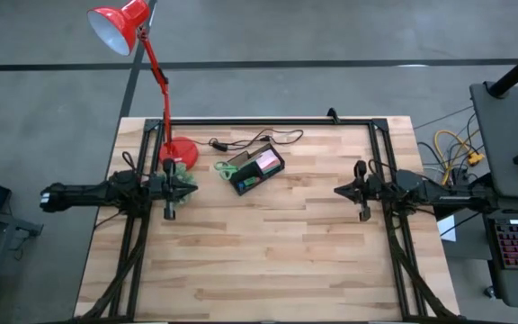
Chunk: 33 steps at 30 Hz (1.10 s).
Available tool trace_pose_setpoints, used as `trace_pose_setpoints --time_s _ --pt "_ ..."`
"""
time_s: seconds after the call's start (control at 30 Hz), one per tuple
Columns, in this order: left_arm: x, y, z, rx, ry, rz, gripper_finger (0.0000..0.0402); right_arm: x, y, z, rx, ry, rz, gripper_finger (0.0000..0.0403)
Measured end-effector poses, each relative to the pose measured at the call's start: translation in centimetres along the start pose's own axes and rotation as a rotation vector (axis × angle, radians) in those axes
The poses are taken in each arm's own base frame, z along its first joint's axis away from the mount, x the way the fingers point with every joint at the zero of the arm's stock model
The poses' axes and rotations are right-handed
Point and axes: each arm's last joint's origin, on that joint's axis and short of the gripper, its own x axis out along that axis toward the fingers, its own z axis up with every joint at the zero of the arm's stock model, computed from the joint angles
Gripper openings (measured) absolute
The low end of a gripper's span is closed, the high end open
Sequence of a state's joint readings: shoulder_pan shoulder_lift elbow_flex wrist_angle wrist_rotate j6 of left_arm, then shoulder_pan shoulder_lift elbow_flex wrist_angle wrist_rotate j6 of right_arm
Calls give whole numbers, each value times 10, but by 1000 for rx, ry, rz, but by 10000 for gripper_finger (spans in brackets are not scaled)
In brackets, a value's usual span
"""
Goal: Pick and place office supplies into organizer
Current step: Return to Home Position
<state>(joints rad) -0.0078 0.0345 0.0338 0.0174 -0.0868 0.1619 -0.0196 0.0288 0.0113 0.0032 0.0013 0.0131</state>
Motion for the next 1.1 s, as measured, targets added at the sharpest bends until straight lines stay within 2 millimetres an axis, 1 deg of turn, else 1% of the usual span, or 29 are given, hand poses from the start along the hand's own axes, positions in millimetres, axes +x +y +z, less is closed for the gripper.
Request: trace_pose_setpoints --time_s 0.13,0.43,0.57,0.67,1.1 --pt "1 0 -2 2 22 -4 2 0 0 0 47 0 0 8" --pt "4 -1 -4 5 54 -9 2 0 0 0 -41 0 0 8" --pt "4 -1 -4 1 55 -9 2 0 0 0 -40 0 0 8" --pt "4 -1 -4 -48 56 -7 2 0 0 0 -41 0 0 8" --pt "4 -1 -4 -42 56 -7 2 0 0 0 -40 0 0 8"
